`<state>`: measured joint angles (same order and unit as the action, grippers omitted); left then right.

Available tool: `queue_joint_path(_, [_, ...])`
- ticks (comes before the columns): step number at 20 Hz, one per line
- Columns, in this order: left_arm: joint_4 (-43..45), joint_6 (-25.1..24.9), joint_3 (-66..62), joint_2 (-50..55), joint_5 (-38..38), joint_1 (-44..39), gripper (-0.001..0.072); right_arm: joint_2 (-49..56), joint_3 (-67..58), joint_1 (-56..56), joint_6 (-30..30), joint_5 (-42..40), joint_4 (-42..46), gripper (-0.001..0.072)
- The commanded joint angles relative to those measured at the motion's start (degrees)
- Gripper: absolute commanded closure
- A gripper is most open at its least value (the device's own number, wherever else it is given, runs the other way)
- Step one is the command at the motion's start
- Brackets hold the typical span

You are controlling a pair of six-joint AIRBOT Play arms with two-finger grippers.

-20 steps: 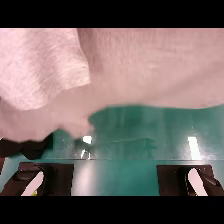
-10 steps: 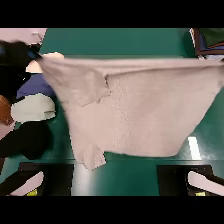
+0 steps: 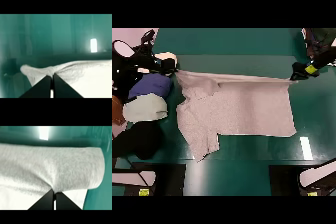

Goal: Fold the shirts.

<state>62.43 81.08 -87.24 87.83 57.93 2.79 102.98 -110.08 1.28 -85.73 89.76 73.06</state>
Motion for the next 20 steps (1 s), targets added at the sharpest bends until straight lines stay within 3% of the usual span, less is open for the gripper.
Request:
queue_joint_path(1, [0.11,-1.57,-3.23,4.31,-7.1,0.07,0.0686,1.81,-0.07,0.2,0.31,-12.0,0.44,0.0702])
queue_joint_path(3, [0.48,-2.1,-3.23,4.15,-4.5,0.17,0.0686,0.31,-0.07,-0.04,3.23,-12.31,0.52,0.0702])
queue_joint_path(7, [3.98,-0.35,-1.79,4.0,9.07,0.04,0.0687,-0.26,0.98,0.22,5.81,-4.5,2.54,0.0702])
queue_joint_path(15, [1.73,-3.43,9.66,4.02,6.93,-0.94,0.0685,-7.89,22.03,0.52,1.73,-15.43,1.55,0.07])
queue_joint_path(16, [1.84,-2.43,9.75,4.0,7.37,-1.14,0.0682,-8.5,23.58,0.52,1.7,-15.37,1.49,0.0656])
queue_joint_path(17, [1.79,-1.07,9.73,4.0,7.23,-1.14,0.0489,-8.81,24.44,0.52,1.53,-14.62,1.49,0.04])
queue_joint_path(18, [1.84,0.33,9.68,3.98,7.32,-0.94,0.0192,-9.31,24.98,0.39,1.2,-13.57,1.55,0.0292])
queue_joint_path(20, [2.03,2.67,9.64,2.56,9.44,-0.2,0.0218,-11.76,26.51,-0.57,1.07,-12.52,1.57,0.0292])
